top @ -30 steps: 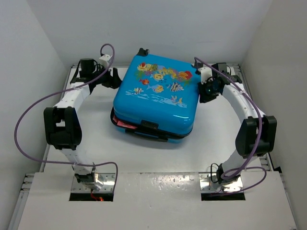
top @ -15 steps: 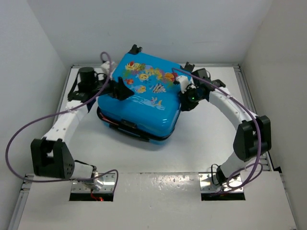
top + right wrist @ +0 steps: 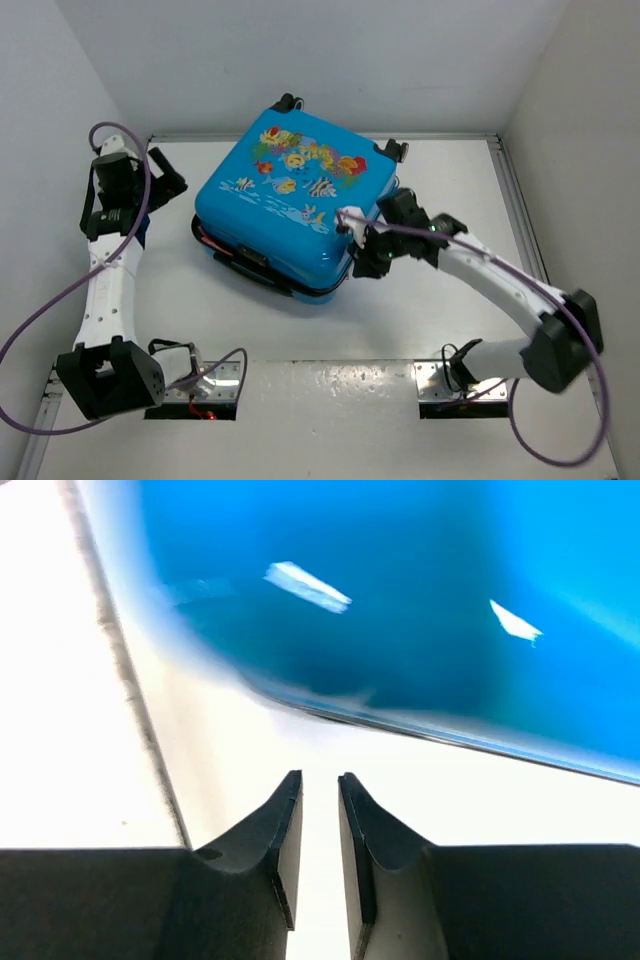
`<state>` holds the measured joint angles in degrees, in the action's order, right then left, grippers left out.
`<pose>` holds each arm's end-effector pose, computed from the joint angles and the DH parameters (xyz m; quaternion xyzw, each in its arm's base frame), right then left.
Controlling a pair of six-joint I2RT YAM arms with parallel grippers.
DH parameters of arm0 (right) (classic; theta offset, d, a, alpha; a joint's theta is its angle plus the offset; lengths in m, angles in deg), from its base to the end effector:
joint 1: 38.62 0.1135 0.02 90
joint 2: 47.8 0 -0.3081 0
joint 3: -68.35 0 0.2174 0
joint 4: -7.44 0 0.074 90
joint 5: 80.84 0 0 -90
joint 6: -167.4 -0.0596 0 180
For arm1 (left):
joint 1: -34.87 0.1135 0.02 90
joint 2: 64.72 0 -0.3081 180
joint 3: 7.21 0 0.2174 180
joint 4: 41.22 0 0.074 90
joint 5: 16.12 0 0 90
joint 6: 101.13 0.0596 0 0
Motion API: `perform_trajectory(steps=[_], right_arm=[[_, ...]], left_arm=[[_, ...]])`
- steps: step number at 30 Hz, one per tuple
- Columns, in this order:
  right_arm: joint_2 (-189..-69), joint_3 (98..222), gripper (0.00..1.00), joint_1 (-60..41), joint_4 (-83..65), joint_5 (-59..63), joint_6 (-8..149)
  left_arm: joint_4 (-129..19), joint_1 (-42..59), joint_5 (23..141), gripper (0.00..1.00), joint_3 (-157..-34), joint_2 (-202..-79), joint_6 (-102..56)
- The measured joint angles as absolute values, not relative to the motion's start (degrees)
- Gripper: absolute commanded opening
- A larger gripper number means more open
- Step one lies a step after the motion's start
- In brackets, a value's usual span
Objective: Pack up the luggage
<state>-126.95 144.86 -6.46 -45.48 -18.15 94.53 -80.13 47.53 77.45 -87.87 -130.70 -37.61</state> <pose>0.1979 0.1567 0.3014 -0.4506 0.8145 0.2612 0.2557 0.2219 0.0460 0.3952 -0.2652 0.7965 -0.0913 0.5356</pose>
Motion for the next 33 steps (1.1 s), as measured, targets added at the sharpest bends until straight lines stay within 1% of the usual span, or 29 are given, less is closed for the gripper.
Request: perform_trajectory(steps=[2,4,8,10,11,12,14,15,17,21,24,28,33], right_arm=[[-120.7,140.2,0.23,-2.8,-42.8,-17.9,95.3],[-116.5,138.0,0.24,-2.7,-40.2,-17.9,95.0],[-114.6,138.0,0.24,-11.7,-32.7,-15.2,91.5],[-114.6,138.0,0.27,-16.2,-29.7,-10.6,89.0],[-114.6,138.0,0.3,-18.5,-28.3,-7.8,87.2],[-114.7,138.0,0.4,-20.4,-26.8,-4.6,85.6],[-115.3,138.4,0.47,-24.8,-24.8,0.5,82.0],[-116.2,139.2,0.52,-27.4,-24.4,2.0,79.9],[-119.0,141.6,0.56,-32.3,-24.2,2.8,77.3],[-127.7,146.8,0.56,-41.9,-23.5,-0.6,73.1],[-134.4,149.7,0.56,-46.7,-22.4,-4.0,69.6],[-141.9,153.3,0.54,-47.4,-19.1,-4.1,67.4],[-155.0,164.9,0.54,-45.3,-16.2,-5.0,62.0]], left_arm=[[-83.8,49.4,74.9,0.99,-87.4,-130.7,-38.6],[-86.6,50.9,73.5,0.99,-86.2,-130.5,-39.3],[-92.0,51.9,73.0,0.99,-82.0,-129.0,-40.4],[-94.1,51.9,73.0,0.99,-80.2,-128.6,-41.2],[-95.0,51.9,73.0,0.99,-79.4,-128.6,-41.7],[-95.7,51.9,72.9,0.99,-78.8,-128.6,-42.0],[-96.6,52.0,72.8,0.99,-78.0,-129.0,-42.8],[-96.9,52.1,72.8,0.99,-77.9,-129.4,-43.2],[-97.1,52.2,72.7,0.99,-77.8,-130.6,-43.8],[-96.6,52.2,72.8,0.99,-77.8,-133.0,-44.8],[-95.9,52.2,72.7,0.99,-77.7,-134.4,-44.8],[-94.8,52.2,73.0,0.99,-75.5,-135.9,-45.6],[-94.5,53.6,76.7,0.99,-71.7,-138.1,-46.3]])
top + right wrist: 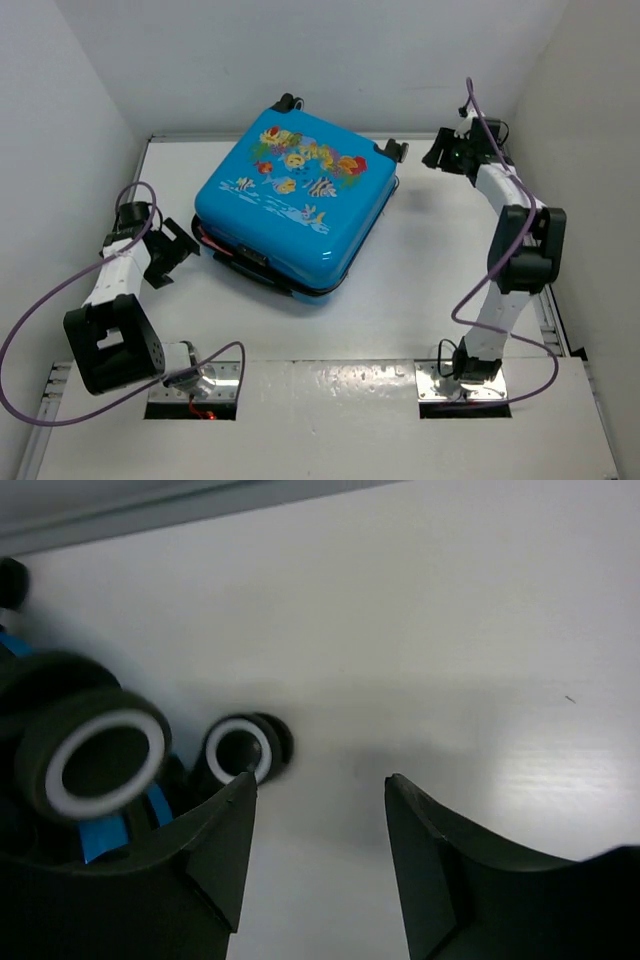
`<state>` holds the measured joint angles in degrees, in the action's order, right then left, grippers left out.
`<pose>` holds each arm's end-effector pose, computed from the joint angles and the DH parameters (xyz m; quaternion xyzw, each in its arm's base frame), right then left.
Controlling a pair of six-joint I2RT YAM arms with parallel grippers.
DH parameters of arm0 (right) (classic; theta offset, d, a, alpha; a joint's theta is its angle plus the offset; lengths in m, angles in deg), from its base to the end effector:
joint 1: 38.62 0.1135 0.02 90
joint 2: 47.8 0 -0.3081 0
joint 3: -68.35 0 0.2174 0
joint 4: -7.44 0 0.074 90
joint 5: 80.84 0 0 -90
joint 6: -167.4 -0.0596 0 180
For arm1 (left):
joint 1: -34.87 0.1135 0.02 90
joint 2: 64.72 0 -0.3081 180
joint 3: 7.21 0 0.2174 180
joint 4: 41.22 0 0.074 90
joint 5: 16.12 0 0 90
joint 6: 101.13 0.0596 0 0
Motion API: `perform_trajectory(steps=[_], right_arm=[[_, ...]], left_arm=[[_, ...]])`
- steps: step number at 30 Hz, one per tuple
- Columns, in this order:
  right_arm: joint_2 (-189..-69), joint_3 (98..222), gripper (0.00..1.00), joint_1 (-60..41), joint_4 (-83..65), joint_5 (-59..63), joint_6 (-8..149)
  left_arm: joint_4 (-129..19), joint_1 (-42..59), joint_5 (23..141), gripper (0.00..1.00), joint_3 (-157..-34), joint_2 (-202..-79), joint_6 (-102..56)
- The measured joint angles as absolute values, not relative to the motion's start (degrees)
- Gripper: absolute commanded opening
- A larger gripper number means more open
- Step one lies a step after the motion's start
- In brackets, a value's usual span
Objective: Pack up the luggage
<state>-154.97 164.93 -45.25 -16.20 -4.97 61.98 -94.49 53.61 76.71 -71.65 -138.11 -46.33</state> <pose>0.4324 -0.0356 0.2938 0.1113 0.8720 0.1440 0.4545 0.1988 0.0643 0.2568 -0.4348 0.8676 -0.0581 0.2341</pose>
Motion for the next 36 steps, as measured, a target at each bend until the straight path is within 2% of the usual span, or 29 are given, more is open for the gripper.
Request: perform_trajectory(steps=[7,12,15,20,24,28,36], right_arm=[[-173.3,175.8,0.43,-44.8,-10.1,-12.2,44.7],[-186.6,185.0,0.42,-44.0,-8.7,-15.9,37.8],[-192.8,192.8,0.45,-42.3,-8.7,-18.4,35.1],[-196.8,199.9,0.4,-37.3,-7.3,-20.9,33.4],[-196.5,197.1,0.27,-33.5,-2.4,-25.0,31.6],[-192.8,189.3,0.19,-32.7,2.4,-30.4,29.5],[-182.6,170.2,0.14,-36.5,5.7,-34.5,25.3]], left_arm=[[-92.5,57.1,84.1,0.98,-70.2,-139.8,-45.0],[-90.3,57.5,89.2,0.97,-68.8,-141.5,-43.7],[-90.2,57.5,90.4,0.97,-67.3,-142.0,-43.0],[-90.3,57.6,90.2,0.97,-65.5,-142.3,-42.7],[-88.6,57.7,90.3,0.97,-63.7,-143.0,-44.1],[-83.3,56.1,92.6,0.96,-63.0,-146.4,-47.3],[-76.6,50.0,94.5,0.94,-71.1,-157.0,-53.4]])
